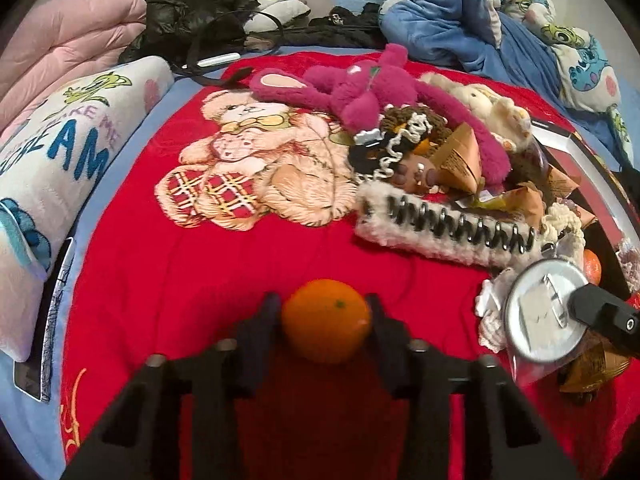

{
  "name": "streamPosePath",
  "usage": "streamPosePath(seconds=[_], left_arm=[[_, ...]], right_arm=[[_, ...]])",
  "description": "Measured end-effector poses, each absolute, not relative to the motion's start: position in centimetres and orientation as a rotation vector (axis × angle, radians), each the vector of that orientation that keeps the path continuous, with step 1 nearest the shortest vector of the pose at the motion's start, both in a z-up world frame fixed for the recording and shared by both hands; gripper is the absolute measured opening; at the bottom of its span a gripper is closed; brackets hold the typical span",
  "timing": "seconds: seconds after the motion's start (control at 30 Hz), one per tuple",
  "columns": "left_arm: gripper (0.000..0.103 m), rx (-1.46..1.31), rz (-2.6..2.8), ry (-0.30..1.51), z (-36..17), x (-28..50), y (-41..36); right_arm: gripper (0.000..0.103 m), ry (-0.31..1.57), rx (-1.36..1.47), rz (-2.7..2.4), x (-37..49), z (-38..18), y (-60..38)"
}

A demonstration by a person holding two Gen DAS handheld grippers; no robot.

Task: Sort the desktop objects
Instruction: 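Carry the tin and the mandarin over the box with both tools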

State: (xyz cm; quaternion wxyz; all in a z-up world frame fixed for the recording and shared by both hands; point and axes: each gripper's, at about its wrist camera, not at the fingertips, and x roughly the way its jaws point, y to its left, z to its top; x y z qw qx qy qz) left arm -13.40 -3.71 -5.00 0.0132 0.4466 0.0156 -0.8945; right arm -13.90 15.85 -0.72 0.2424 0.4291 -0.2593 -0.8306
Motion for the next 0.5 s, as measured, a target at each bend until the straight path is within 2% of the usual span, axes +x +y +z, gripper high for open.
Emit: streamPosePath(seconds=[0.5], left_arm=[[0.039, 1.346, -2.879, 0.061, -3.6, -11.3, -3.2]], right_arm=[[0.009, -0.719, 1.130, -2.237, -13.3, -0.3, 15.9]])
